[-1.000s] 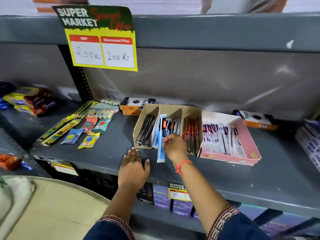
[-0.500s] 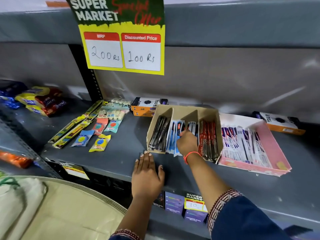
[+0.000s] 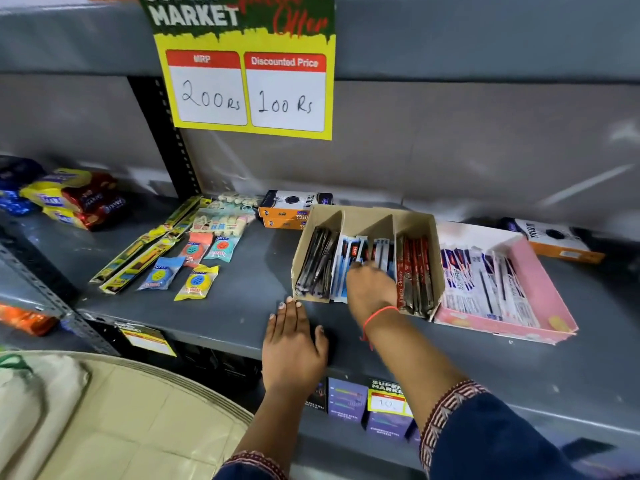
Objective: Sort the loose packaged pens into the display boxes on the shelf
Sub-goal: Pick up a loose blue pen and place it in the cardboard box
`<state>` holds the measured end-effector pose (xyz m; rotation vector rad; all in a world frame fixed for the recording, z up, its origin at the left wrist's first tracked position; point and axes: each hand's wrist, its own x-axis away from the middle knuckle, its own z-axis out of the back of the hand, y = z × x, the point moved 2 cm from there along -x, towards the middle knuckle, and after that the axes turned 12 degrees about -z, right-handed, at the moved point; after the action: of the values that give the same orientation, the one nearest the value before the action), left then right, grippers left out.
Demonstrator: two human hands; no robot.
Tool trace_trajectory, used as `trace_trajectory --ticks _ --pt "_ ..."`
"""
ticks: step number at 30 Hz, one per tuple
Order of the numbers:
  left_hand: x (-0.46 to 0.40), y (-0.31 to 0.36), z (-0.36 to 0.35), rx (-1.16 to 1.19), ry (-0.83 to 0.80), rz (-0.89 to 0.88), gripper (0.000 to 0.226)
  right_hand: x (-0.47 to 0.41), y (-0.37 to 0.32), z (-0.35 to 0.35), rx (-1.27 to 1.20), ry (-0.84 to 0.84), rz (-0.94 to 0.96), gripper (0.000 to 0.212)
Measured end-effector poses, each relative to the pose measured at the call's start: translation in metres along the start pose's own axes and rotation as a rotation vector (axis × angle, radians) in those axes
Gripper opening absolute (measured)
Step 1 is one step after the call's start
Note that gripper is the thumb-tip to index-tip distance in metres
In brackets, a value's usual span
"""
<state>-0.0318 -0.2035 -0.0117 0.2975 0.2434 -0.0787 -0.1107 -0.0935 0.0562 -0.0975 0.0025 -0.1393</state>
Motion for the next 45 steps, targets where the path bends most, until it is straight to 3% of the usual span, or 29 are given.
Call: trace_trajectory --ticks 4,12,21,37,45 --pt "0.0 0.0 0.001 -0.019 -0.015 0.006 0.071 0.005 0.002 -0.002 0.145 -0.032 0.036 0.033" --pt "0.0 0.0 0.001 -0.035 -0.024 0.01 0.071 0.005 0.007 -0.004 0.086 -0.098 -0.016 0.029" --pt "0.0 -0.001 0.001 -0.005 0.005 0.006 0.074 0.003 0.002 0.0 0.171 -0.09 -0.054 0.047" --pt "0.001 0.002 0.005 0.027 0.022 0.005 0.081 0.005 0.009 0.006 -0.197 -0.104 -0.17 0.037" --pt "0.001 0.002 0.003 -0.018 -0.013 0.005 0.087 0.012 0.013 -0.001 -0.037 -0.109 -0.126 0.032"
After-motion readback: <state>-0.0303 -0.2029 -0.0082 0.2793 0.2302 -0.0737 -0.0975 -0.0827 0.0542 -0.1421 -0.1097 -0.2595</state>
